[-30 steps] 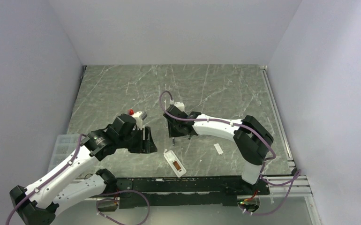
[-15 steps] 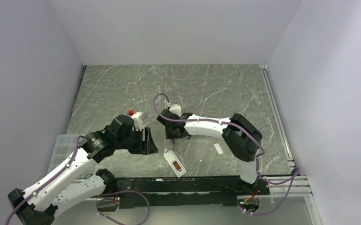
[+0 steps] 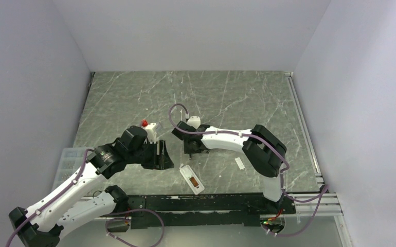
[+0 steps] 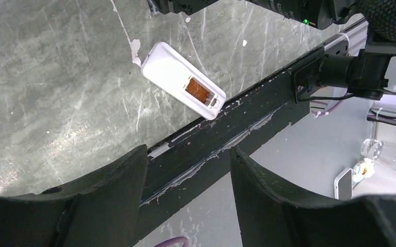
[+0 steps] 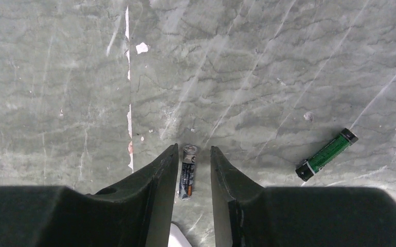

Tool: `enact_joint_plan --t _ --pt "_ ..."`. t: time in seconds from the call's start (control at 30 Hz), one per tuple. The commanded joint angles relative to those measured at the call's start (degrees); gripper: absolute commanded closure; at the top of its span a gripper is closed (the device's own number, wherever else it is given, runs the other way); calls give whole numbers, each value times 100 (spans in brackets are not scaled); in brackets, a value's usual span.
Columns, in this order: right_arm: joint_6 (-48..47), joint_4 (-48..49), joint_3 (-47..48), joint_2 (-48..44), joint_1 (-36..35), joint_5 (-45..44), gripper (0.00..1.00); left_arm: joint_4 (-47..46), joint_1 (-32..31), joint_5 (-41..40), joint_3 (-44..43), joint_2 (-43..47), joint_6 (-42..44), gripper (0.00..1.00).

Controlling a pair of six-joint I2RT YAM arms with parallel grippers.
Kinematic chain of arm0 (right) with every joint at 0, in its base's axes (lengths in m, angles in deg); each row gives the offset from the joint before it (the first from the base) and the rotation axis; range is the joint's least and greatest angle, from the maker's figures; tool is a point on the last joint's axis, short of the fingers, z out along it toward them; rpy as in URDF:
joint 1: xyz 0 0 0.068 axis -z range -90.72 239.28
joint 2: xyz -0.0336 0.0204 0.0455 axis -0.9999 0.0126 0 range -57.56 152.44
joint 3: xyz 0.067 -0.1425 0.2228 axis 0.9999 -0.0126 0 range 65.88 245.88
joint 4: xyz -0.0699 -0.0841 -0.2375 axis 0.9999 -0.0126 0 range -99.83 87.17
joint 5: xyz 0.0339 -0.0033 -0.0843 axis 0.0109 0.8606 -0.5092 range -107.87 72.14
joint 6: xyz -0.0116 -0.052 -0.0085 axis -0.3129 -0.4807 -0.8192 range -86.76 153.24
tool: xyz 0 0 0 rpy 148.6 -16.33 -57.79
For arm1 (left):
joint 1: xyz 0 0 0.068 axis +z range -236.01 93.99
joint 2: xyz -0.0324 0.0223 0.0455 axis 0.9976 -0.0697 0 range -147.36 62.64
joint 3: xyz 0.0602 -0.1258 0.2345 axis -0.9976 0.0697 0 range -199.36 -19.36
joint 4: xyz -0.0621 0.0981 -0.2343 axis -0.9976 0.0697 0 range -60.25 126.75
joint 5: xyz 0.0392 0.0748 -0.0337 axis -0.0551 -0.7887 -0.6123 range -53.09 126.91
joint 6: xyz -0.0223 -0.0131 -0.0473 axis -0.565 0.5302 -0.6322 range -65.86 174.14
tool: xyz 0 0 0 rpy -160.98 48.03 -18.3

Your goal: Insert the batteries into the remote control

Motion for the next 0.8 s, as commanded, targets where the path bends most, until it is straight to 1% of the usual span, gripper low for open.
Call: enact_joint_plan --t 0.0,0.4,0.53,0.67,0.77 --pt "120 -72 117 38 -62 -97 69 -173 23 105 23 109 76 35" --pt "120 -134 176 206 -115 -134 72 -139 25 112 31 198 57 35" --pt "95 -177 264 240 -115 -154 77 -120 21 114 23 212 59 35" --pt "44 -201 327 289 -110 -155 85 -112 21 114 23 223 53 35" --pt "-17 -217 373 307 -105 -137 100 -88 20 98 8 233 53 35"
